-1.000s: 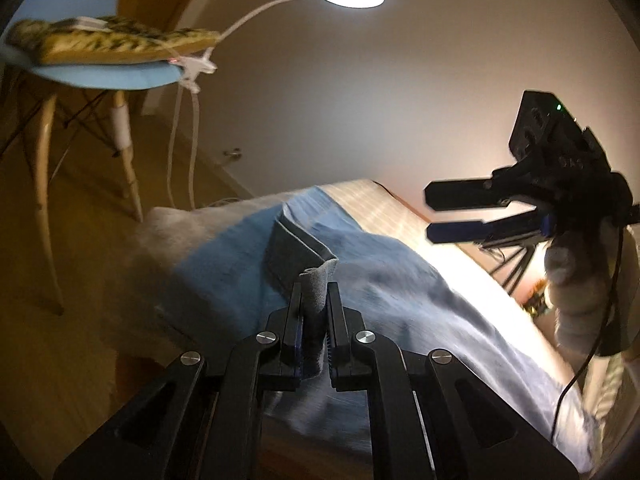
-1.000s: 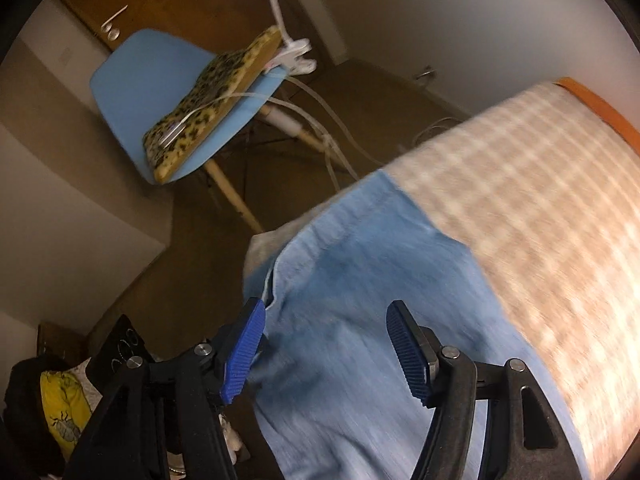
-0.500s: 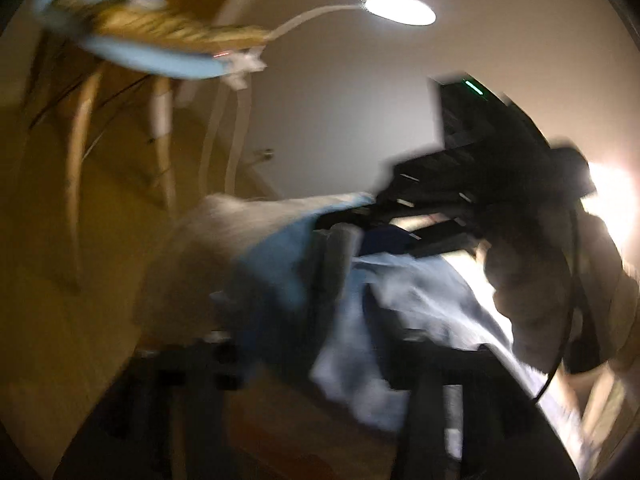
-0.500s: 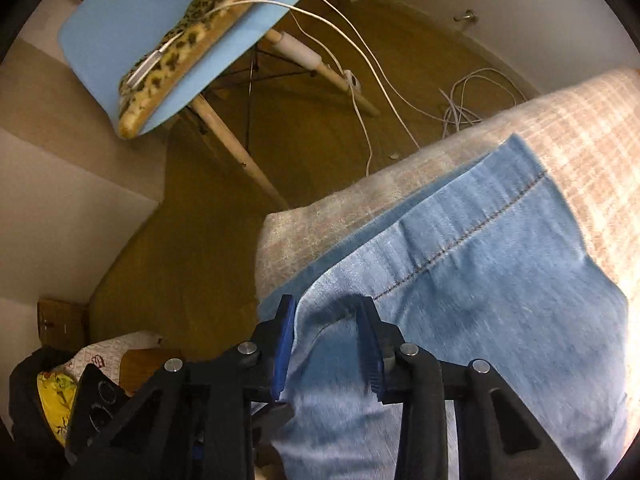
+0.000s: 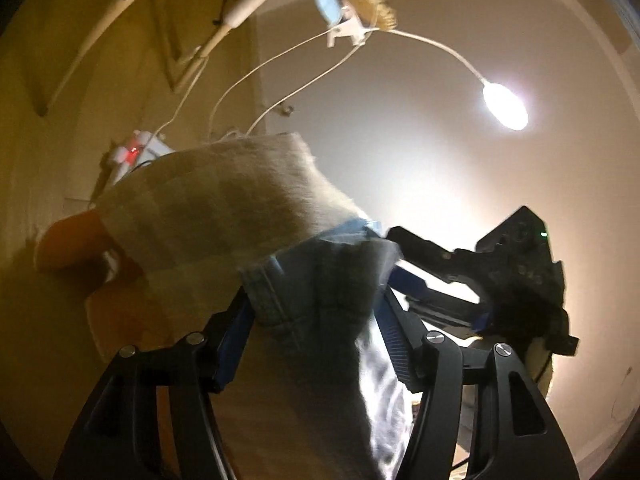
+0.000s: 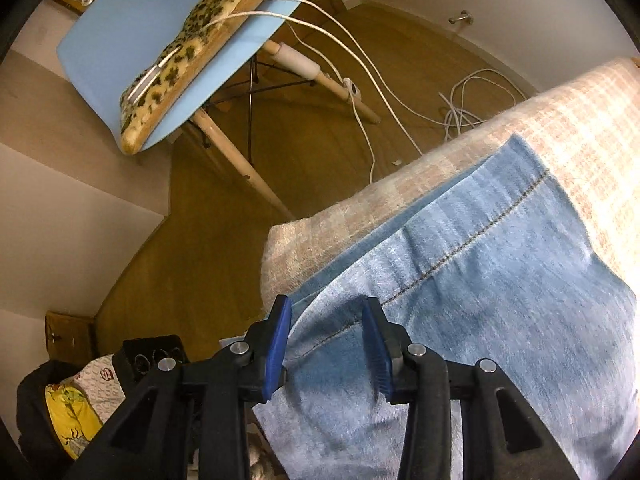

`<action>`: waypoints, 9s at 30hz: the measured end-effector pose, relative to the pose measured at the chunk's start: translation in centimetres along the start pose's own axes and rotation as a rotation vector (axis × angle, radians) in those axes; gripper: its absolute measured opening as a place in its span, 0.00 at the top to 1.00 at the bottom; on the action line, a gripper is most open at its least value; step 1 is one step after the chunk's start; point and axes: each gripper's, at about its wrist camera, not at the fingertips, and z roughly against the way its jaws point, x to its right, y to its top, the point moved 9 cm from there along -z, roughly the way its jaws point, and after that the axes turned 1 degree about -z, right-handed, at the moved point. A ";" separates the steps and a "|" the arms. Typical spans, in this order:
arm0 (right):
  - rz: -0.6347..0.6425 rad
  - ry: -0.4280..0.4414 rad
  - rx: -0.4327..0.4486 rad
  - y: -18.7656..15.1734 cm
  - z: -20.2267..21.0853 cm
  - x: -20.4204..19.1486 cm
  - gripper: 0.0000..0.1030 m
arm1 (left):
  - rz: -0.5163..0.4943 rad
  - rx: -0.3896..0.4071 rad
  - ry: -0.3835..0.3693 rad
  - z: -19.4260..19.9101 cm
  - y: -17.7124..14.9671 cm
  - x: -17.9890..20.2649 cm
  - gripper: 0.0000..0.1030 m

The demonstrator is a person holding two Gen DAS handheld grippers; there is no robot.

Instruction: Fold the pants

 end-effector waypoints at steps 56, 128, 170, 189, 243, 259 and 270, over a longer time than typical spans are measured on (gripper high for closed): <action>-0.284 -0.102 0.377 -5.9 25.1 12.1 0.93 | -0.937 -0.323 -0.244 -0.2 -18.2 27.8 0.84; -0.941 -0.440 0.680 -68.2 45.8 43.1 0.91 | -1.298 -0.944 -0.164 -17.5 -46.1 31.8 0.69; -0.660 -0.782 0.379 -66.9 37.4 30.7 0.70 | -1.192 -0.757 0.047 -13.6 -35.5 21.6 0.42; -0.502 -0.410 0.563 -48.8 38.4 23.7 0.36 | -0.939 -0.837 0.092 -12.7 -37.4 19.8 0.45; -0.631 -0.325 0.475 -41.8 35.9 26.7 0.97 | -1.076 -0.882 -0.307 -11.0 -48.5 31.0 0.79; -0.881 -0.500 0.667 -61.6 48.8 33.0 0.98 | -1.252 -1.096 -0.538 -7.1 -58.9 36.2 0.47; -1.003 -0.556 0.672 -71.5 48.9 37.5 0.98 | -1.332 -1.050 -0.261 -13.7 -56.5 30.5 0.47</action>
